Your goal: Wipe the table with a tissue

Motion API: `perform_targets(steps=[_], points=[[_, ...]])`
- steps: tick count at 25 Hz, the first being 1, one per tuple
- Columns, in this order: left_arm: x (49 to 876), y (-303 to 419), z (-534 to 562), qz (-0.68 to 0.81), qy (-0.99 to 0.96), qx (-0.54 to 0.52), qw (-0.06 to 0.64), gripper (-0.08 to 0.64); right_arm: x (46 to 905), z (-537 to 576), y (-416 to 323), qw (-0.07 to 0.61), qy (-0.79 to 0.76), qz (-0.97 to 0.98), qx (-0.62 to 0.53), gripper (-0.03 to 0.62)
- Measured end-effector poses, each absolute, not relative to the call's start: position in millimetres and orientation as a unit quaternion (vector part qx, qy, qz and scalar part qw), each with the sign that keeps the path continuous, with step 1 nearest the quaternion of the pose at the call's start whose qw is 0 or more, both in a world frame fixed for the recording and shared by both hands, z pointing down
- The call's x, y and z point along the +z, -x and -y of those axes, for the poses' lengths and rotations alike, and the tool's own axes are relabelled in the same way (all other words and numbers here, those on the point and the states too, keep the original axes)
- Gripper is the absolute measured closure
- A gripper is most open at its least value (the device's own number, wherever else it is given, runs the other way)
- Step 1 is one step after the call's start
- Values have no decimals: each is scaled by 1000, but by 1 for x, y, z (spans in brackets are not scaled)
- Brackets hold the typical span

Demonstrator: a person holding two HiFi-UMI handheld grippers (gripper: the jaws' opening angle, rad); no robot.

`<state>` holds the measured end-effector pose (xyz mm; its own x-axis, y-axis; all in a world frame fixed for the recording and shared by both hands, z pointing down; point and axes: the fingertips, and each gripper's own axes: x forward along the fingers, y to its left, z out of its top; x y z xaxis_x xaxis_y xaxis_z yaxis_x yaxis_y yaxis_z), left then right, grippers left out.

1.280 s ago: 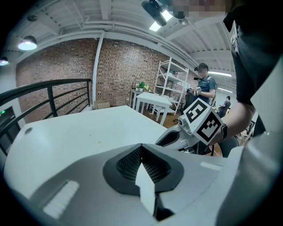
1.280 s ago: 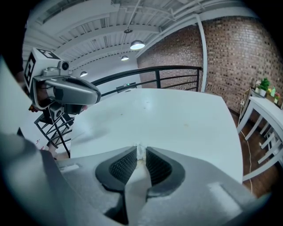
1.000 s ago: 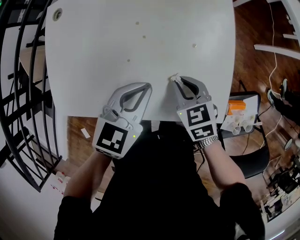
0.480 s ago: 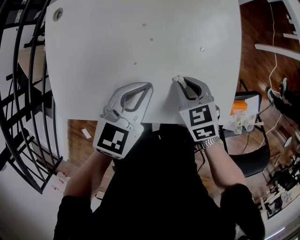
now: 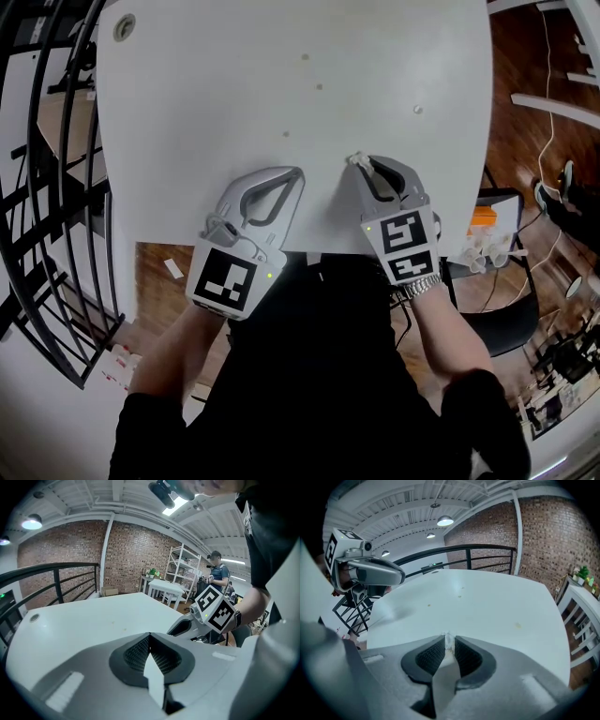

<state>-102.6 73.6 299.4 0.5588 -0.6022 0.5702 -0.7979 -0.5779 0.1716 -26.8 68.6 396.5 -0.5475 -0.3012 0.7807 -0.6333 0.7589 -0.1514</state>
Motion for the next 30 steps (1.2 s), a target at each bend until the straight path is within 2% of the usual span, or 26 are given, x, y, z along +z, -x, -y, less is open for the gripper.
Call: perform_targets(steps=[30], points=[[299, 193, -58, 459, -830, 211, 237, 545, 384, -56, 151, 386, -192, 883, 187, 540]])
